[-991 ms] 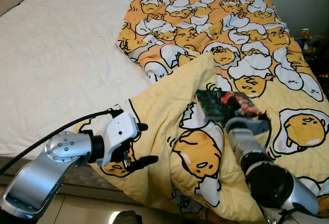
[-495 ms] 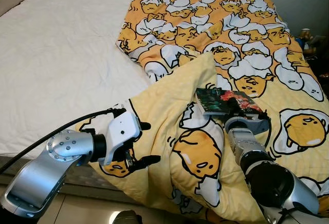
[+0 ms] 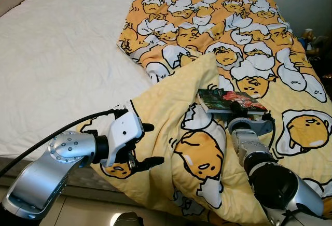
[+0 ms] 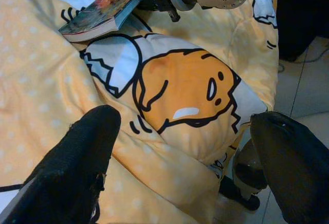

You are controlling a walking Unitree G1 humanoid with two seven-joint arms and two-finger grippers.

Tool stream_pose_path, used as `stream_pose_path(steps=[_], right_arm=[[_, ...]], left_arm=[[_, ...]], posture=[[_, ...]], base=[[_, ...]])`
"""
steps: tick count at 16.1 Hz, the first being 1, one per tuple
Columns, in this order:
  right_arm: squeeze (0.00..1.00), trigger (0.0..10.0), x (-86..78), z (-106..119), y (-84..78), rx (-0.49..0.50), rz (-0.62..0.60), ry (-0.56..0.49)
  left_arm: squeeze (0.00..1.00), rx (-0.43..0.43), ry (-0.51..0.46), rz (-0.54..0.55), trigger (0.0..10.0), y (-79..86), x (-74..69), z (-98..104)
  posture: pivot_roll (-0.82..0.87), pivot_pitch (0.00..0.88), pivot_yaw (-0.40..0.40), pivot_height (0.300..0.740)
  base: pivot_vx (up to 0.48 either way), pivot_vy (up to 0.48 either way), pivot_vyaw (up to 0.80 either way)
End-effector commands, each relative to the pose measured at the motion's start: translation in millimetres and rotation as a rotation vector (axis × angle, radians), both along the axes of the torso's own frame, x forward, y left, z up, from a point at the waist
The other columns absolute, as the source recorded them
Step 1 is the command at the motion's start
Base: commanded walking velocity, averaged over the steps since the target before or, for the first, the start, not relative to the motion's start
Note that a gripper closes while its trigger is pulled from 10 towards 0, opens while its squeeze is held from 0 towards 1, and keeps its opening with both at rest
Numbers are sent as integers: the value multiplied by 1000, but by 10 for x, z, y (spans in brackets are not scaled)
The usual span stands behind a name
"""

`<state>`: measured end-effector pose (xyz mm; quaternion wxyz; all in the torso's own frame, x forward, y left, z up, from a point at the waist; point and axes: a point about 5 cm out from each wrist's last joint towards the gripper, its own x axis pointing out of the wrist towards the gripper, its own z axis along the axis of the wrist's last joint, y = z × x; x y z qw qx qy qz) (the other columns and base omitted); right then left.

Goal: Clean up the room

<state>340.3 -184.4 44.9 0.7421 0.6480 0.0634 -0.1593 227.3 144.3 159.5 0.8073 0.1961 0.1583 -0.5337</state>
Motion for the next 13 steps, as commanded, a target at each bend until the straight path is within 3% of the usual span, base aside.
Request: stream_pose_path(steps=[1,5,10,13], right_arm=[[0,0,12,18,-30,-16,1,6],[0,0,4,20,-67,-36,-1,-5],[0,0,-14,32,-155,-63,-2,-42],[0,0,-37,91,-294,-118,29,-127]], left_arm=[[0,-2,0,-3,10000,-22,19,8],[0,-55,4,40,10000,-21,78,-9],[0,-135,32,134,10000,2,168,-72],[0,-196,80,205,10000,28,166,-167]], posture=[[237,48,-28,740],[197,0,-39,740],[132,0,-35,740],[52,0,-14,740]], base=[[0,0,0],[0,0,0],[0,0,0],[0,0,0]])
